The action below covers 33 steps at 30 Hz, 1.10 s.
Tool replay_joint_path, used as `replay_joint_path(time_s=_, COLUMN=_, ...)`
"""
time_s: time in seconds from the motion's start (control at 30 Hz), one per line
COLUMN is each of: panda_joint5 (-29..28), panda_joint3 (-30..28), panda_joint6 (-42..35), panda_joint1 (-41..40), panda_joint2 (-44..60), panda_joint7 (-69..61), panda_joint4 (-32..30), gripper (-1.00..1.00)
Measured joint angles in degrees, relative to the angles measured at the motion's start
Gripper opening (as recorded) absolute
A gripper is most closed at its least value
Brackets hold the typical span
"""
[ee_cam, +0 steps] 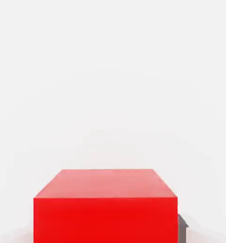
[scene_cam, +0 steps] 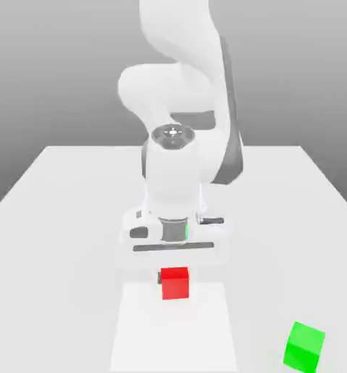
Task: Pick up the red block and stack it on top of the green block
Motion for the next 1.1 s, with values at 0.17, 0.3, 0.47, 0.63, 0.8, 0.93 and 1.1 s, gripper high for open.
replay_joint_path(time_s=0.17, panda_joint5=-0.5, panda_joint3=0.7, panda_joint6=-7.5, panda_joint1=2.2, panda_joint2=-5.0, panda_joint7=-1.7, panda_joint4=2.6, gripper=-1.00)
replay_joint_path(time_s=0.3, panda_joint5=-0.7, panda_joint3=3.0, panda_joint6=-11.6, panda_joint1=6.7, panda_joint2=-1.1, panda_joint7=-6.4, panda_joint4=10.5, gripper=-1.00)
replay_joint_path(time_s=0.47, panda_joint5=-1.5, panda_joint3=6.0, panda_joint6=-16.6, panda_joint1=11.0, panda_joint2=4.3, panda_joint7=-11.9, panda_joint4=20.8, gripper=-1.00)
replay_joint_path(time_s=0.63, panda_joint5=-3.2, panda_joint3=9.3, panda_joint6=-20.4, panda_joint1=14.1, panda_joint2=10.2, panda_joint7=-16.4, panda_joint4=30.4, gripper=-1.00)
replay_joint_path(time_s=0.8, panda_joint5=-5.6, panda_joint3=8.3, panda_joint6=-14.4, panda_joint1=15.6, panda_joint2=17.9, panda_joint7=-15.4, panda_joint4=32.0, gripper=1.00)
replay_joint_path(time_s=0.93, panda_joint5=-5.6, panda_joint3=8.3, panda_joint6=-14.4, panda_joint1=15.6, panda_joint2=17.9, panda_joint7=-15.4, panda_joint4=32.0, gripper=1.00)
replay_joint_path(time_s=1.1, panda_joint5=-4.2, panda_joint3=9.0, panda_joint6=-18.6, panda_joint1=15.2, panda_joint2=13.4, panda_joint7=-16.4, panda_joint4=31.8, gripper=1.00)
